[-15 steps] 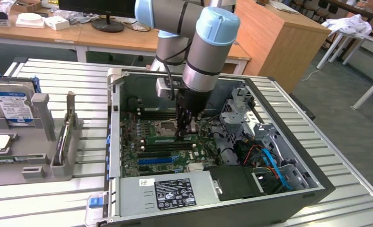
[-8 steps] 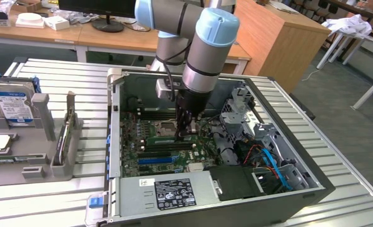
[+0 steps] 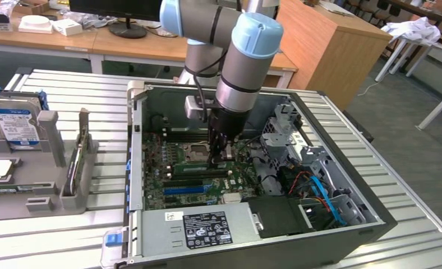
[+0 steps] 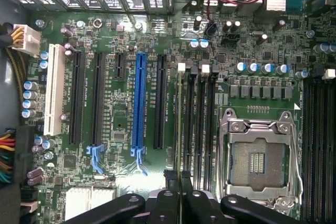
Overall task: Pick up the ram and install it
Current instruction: 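Insert the ram into the slot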
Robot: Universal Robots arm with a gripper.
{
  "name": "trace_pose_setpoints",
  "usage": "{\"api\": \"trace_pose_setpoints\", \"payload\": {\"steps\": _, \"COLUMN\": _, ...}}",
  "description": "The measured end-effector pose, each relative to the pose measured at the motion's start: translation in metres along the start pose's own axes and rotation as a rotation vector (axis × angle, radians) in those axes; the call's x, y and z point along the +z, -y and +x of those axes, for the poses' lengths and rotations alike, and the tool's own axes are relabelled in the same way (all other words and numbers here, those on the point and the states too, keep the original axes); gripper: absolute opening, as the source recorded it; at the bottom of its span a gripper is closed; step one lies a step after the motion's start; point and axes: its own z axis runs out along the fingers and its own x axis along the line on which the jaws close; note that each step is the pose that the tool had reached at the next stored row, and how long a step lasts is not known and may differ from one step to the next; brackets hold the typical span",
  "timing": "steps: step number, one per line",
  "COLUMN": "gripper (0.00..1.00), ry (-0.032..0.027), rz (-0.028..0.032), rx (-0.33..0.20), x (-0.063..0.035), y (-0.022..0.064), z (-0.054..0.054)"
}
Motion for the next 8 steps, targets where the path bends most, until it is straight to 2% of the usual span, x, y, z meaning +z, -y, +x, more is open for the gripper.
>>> {"api": "trace_pose_setpoints", "payload": {"steps": 8, "gripper": 0.12, "ry": 0.0005, "rz": 0.0027, "rx": 0.013, "x": 0.0014, "y": 0.0000, "z": 0.0000}}
